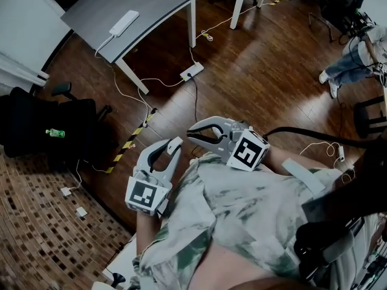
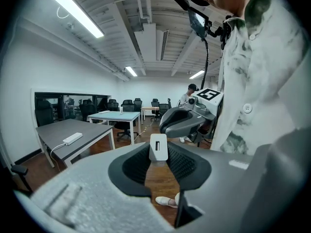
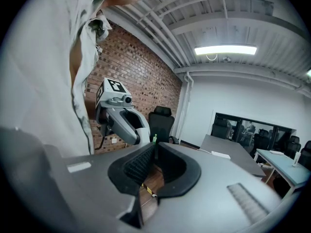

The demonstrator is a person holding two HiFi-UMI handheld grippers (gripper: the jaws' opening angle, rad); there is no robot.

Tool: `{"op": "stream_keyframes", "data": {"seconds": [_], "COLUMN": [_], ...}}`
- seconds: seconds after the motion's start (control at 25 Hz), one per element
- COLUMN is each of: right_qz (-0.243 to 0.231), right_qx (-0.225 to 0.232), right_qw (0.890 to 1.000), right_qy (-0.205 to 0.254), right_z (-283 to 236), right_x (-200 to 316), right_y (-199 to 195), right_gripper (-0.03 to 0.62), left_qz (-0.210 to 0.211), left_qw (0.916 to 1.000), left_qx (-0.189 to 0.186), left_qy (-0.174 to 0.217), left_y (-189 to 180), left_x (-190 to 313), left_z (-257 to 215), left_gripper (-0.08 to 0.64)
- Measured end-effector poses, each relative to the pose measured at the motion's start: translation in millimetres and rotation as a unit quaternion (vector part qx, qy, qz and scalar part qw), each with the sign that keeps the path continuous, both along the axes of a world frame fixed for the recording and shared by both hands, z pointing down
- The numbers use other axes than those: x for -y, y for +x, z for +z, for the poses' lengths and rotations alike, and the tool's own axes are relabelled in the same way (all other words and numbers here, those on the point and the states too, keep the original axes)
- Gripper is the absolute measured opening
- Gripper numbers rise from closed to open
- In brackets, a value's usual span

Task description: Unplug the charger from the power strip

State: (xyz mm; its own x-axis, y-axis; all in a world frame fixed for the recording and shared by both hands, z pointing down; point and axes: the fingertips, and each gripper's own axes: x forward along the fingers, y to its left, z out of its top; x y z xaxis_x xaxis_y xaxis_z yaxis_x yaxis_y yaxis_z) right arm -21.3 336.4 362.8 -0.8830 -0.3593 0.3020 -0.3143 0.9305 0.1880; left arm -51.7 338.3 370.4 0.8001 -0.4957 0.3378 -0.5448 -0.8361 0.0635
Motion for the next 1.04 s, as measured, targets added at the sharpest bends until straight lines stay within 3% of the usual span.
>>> {"op": "stream_keyframes", "data": {"seconds": [0.64, 1.04], "right_qz": [0.009, -0.001], "right_qx": [-0.008, -0.007], "right_qw": [1.000, 1.000], "right_qy": [-0.008, -0.020], "right_z": [17.4, 26.3], "right_x": [4.4, 64.0], "right_y": [4.0, 30.3], "right_gripper": [0.015, 0.014], "left_qz": [0.018, 0.000], "left_qw": [0.9998, 0.9996], "left_qx": [0.002, 0.009], "left_qy": [-0.012, -0.027], "left_y": [1.7, 24.6], "left_x": [9.0, 66.2], "left_z": [17.8, 21.5], "left_gripper": [0.109, 0.109]}}
